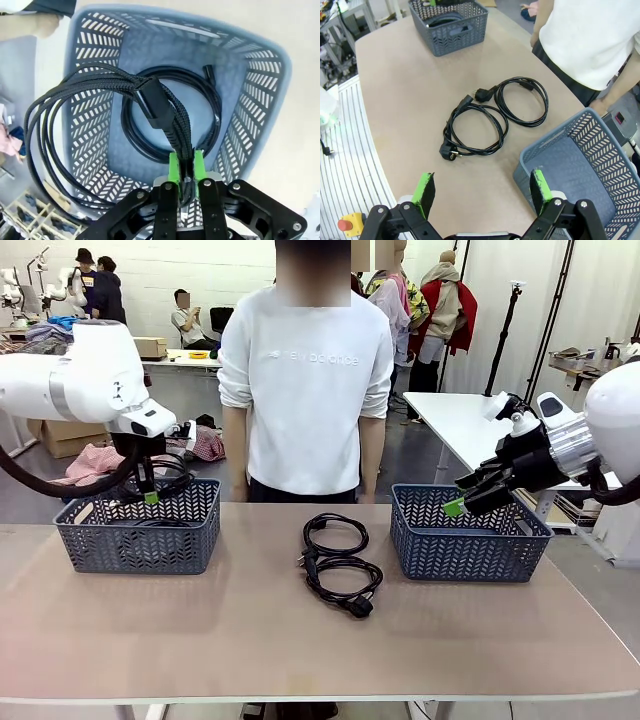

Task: Organize the cables according to human instructions.
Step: Pick up a bundle of cables and place it in the basket indicated by the human.

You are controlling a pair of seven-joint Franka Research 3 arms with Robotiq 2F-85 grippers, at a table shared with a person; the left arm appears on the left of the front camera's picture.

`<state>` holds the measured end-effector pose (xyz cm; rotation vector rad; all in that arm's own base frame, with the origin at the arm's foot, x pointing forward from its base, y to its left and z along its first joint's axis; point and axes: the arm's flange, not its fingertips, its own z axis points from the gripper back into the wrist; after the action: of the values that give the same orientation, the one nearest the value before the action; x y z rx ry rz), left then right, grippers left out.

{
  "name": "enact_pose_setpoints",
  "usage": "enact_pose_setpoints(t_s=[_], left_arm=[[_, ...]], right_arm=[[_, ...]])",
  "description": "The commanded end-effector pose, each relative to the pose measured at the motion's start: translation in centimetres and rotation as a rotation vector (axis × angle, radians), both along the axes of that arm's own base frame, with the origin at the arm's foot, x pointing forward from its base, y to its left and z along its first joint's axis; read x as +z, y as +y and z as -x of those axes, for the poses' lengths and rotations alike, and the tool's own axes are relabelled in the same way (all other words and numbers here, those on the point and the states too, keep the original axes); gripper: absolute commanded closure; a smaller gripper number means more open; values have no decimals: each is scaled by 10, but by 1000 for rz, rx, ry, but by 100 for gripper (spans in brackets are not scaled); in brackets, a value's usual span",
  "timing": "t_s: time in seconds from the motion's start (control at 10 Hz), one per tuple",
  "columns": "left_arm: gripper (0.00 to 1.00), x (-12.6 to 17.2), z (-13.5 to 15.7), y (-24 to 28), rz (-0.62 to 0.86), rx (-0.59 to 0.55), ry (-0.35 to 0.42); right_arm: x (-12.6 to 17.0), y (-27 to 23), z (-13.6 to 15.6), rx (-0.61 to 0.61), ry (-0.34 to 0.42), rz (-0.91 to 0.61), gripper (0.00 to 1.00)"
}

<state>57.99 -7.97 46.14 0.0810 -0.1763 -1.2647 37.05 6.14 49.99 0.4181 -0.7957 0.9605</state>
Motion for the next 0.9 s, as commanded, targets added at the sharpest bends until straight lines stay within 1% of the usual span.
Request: enact_pose_setpoints(t_s=[0.0, 0.1, 0.2, 0.3, 0.4, 0.5, 0.6, 0.7, 0.8], left_arm=[[100, 2, -5, 4, 26, -6, -7], [100, 0, -7, 6, 32, -1, -5], [68, -2, -9, 7, 39, -7, 3], [68, -3, -9, 7, 42, -7, 9], [49, -2, -9, 7, 43, -3, 10], [64, 2, -10, 7, 37, -2, 15], [29, 4, -11, 7, 36, 2, 22], [44, 4, -11, 8, 39, 8, 29], [10, 2, -12, 8, 46, 11, 42]], right_arm=[[-1, -1, -4, 24, -14, -24, 0], [-1, -1, -4, 24, -14, -24, 0], [-1, -1, -4, 24, -14, -24, 0], [-1, -1, -4, 24, -14, -24, 0], [-1, -1, -4, 24, -14, -24, 0], [-1, -1, -4, 24, -14, -24, 0], [-1, -1, -4, 24, -14, -24, 0], [-1, -1, -4, 24, -14, -24, 0], [-1, -1, -4, 24, -14, -24, 0]])
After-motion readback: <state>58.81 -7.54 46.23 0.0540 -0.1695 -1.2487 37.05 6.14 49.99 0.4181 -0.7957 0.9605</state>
